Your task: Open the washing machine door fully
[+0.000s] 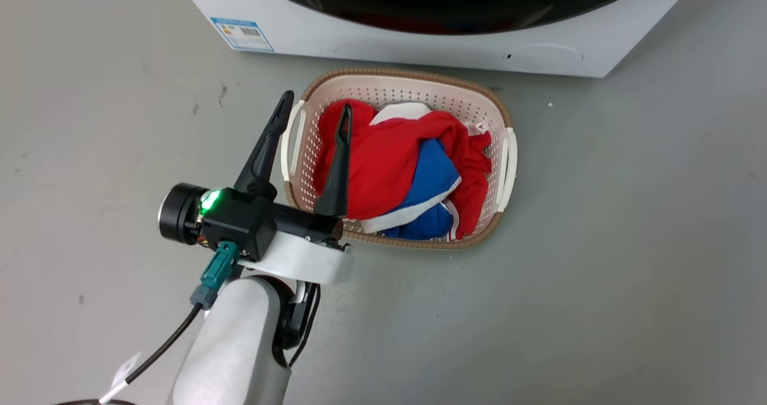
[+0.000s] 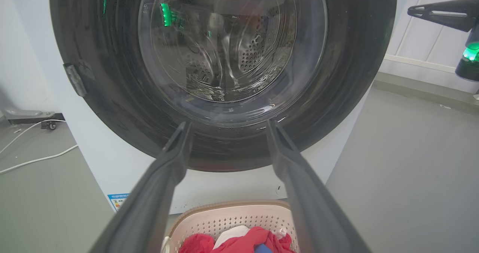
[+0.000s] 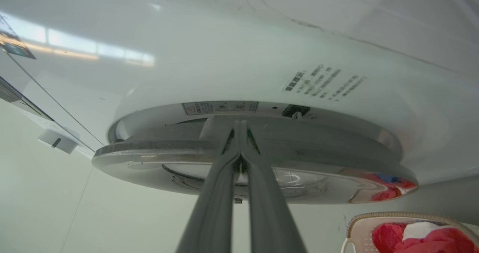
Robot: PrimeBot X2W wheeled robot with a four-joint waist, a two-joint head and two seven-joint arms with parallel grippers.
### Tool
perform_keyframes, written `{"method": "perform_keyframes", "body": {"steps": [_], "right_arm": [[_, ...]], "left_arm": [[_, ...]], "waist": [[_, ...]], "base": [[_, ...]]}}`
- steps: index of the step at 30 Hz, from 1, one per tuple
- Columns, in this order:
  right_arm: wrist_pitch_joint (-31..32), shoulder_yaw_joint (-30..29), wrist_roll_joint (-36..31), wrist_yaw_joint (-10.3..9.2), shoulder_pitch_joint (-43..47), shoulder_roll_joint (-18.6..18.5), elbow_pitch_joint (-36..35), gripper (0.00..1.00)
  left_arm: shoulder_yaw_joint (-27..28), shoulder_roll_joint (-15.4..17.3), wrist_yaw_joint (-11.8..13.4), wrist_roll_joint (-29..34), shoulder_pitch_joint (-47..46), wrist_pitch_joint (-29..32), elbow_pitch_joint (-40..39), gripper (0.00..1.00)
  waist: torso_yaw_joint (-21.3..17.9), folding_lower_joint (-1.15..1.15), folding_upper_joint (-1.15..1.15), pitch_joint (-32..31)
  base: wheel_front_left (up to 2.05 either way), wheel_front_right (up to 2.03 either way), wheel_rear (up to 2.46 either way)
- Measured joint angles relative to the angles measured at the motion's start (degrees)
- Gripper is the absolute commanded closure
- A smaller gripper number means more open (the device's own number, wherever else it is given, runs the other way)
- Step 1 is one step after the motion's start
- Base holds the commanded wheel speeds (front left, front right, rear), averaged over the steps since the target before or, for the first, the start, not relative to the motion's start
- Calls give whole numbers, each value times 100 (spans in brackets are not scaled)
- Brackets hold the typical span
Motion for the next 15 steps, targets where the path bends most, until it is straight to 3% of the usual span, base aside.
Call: {"method": "perform_keyframes", "body": {"steps": [15], "right_arm": [[653, 888, -632, 0, -1820, 143, 940, 100]], "left_arm": [[-42, 1, 70, 73, -213, 0, -222, 0]], "waist": [[21, 0, 0, 575]], "base": [[0, 0, 0]]}}
